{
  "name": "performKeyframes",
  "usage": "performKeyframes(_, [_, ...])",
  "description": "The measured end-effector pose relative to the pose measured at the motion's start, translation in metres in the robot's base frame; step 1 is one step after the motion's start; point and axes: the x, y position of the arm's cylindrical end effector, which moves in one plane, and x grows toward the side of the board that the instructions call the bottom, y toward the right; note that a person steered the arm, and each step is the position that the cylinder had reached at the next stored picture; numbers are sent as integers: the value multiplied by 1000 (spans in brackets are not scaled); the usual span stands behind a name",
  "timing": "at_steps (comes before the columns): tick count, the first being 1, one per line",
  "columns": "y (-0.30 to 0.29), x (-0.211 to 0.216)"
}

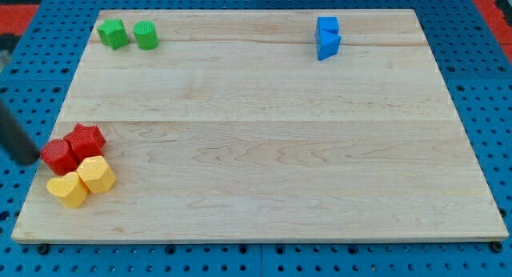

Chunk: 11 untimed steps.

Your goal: Keep red blocks at bottom center

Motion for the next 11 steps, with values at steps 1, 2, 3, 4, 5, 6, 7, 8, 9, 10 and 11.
performKeyframes(1, [0,28])
performKeyframes(2, [0,27])
performKeyframes(3, [0,17])
performKeyframes(4, [15,15])
performKeyframes(5, [39,-18])
performKeyframes(6, [57,-39])
performKeyframes(7, [59,-47])
performKeyframes(8, [9,-47])
performKeyframes(9, [1,-78])
performKeyframes(10, [16,-83])
performKeyframes(11, [67,-82])
